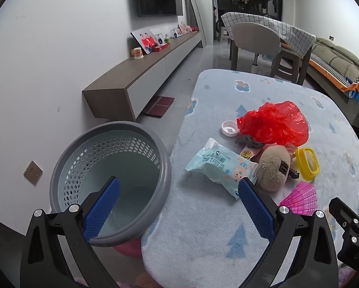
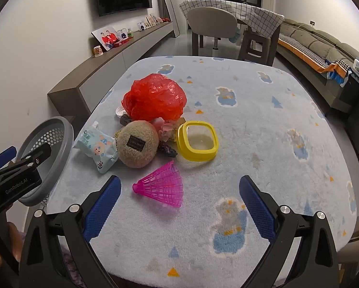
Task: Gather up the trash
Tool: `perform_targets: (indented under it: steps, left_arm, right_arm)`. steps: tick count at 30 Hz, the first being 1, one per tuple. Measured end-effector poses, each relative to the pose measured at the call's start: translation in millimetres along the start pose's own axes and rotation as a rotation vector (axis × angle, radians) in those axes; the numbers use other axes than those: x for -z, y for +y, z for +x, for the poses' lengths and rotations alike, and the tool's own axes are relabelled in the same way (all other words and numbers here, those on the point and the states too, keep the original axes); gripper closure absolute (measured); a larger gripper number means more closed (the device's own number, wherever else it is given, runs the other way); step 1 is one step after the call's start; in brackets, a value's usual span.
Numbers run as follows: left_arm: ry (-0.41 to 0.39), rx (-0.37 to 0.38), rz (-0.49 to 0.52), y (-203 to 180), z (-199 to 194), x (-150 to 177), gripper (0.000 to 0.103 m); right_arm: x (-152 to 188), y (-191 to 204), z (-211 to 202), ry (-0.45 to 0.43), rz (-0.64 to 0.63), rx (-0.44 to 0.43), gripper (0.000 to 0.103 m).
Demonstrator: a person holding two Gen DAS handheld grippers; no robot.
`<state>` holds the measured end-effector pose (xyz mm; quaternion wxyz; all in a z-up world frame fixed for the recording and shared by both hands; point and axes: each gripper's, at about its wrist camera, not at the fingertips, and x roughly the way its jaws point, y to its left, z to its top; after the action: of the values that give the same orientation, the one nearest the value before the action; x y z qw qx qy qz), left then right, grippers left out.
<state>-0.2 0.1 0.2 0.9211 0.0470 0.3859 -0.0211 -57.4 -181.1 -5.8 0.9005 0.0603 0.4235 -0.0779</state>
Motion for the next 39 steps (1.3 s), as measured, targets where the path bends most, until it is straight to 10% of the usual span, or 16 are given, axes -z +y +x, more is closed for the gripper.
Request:
perform_targets:
  steps: [39]
  left_arm:
    - [0.000, 0.003, 0.003, 0.0, 1.4, -5.2, 0.006]
  right_arm:
    - [-0.6, -0.6, -1.4, -0.002, 0.000, 0.000, 0.009]
